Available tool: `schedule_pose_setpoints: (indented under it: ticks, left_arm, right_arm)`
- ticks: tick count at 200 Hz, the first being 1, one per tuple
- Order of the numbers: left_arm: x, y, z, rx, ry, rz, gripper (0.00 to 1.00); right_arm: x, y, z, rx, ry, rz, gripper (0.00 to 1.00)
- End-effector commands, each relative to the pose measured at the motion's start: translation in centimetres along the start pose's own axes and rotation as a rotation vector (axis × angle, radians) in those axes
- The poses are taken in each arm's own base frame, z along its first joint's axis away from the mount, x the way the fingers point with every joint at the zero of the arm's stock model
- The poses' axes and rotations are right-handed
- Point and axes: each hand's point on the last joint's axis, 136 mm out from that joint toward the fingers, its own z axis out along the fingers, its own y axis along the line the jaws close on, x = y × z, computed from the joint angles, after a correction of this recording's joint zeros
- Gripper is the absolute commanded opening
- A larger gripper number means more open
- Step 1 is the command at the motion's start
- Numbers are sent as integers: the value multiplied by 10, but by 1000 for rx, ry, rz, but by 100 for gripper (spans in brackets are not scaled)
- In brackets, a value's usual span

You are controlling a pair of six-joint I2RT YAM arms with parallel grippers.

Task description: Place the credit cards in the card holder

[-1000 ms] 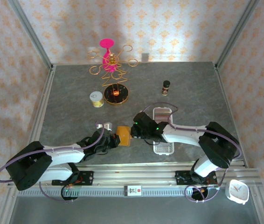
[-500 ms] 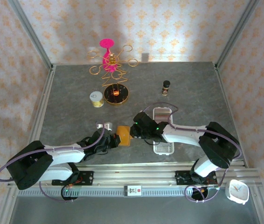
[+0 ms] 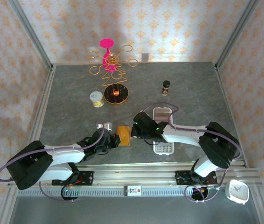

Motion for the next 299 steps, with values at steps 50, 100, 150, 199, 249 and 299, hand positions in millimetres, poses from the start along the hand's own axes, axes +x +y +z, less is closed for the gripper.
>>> schedule_pose_setpoints:
  ticks: [50,100,150,199,249,299]
  left_arm:
    - [21,29,0,-84,62,2,0]
    - [22,27,0,-79,64,-1,0]
    - [21,25,0,-70,63,-4,0]
    - [21,26,0,-70,64,-3,0]
    - [22,28,0,-75,66,-3,0]
    - [22,28,0,-73,64,-5,0]
  right_arm:
    - [5,33,20,-84,22,-4,0]
    - [12,37,36,-67,51,-25,0]
    - [17,28,43,-28,58,-25,0]
    - [14,25,46,-16,34,1,0]
    - [11,34,39,-76,15,24,0]
    - [11,34,39,-80,11,27,0]
